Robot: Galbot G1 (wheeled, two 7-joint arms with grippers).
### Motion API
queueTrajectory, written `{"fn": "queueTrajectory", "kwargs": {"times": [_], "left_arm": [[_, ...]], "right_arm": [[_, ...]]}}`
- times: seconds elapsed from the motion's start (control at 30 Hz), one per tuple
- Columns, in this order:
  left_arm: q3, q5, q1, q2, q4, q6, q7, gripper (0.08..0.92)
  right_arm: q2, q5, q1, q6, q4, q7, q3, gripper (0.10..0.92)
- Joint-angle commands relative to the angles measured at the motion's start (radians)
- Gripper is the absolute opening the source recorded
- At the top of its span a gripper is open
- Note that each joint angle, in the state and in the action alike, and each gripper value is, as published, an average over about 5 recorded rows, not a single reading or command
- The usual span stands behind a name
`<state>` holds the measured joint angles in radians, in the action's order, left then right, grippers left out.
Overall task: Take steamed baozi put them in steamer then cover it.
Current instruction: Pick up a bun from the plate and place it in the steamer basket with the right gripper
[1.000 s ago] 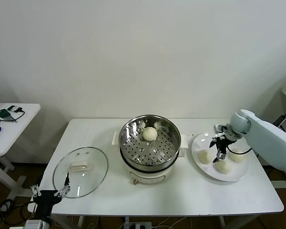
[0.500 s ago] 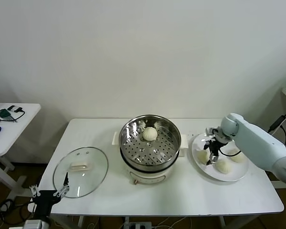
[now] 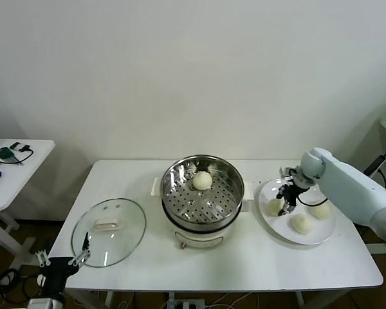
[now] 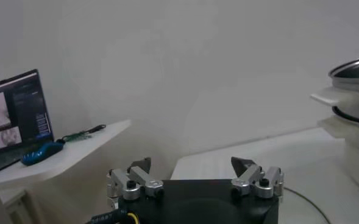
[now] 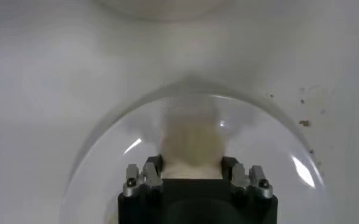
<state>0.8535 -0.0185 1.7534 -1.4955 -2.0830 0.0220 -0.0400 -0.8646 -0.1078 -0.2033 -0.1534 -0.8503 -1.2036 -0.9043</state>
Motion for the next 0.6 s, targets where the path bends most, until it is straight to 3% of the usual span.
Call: {"fn": "queueTrajectory", "kwargs": {"times": [0.03, 0.3, 0.6], "left_arm": [[0.002, 0.038, 0.021, -0.006, -0.02, -0.001, -0.001, 0.823], [-0.013, 0.039, 0.023, -0.012, -0.033, 0.005, -0.001, 0.823], [-0.031, 0.046, 0.017, -0.013, -0.049, 0.001, -0.004, 0.823]], "right_arm": [[0.029, -0.259, -0.324, -0.016, -0.071, -0.001, -0.271, 0.645], [-0.038, -0.517, -0.55, -0.101, -0.186, 0.047, -0.435, 0.645], [-0.264, -0.72, -0.631, -0.167, -0.245, 0.129, -0.539, 0.645]]}}
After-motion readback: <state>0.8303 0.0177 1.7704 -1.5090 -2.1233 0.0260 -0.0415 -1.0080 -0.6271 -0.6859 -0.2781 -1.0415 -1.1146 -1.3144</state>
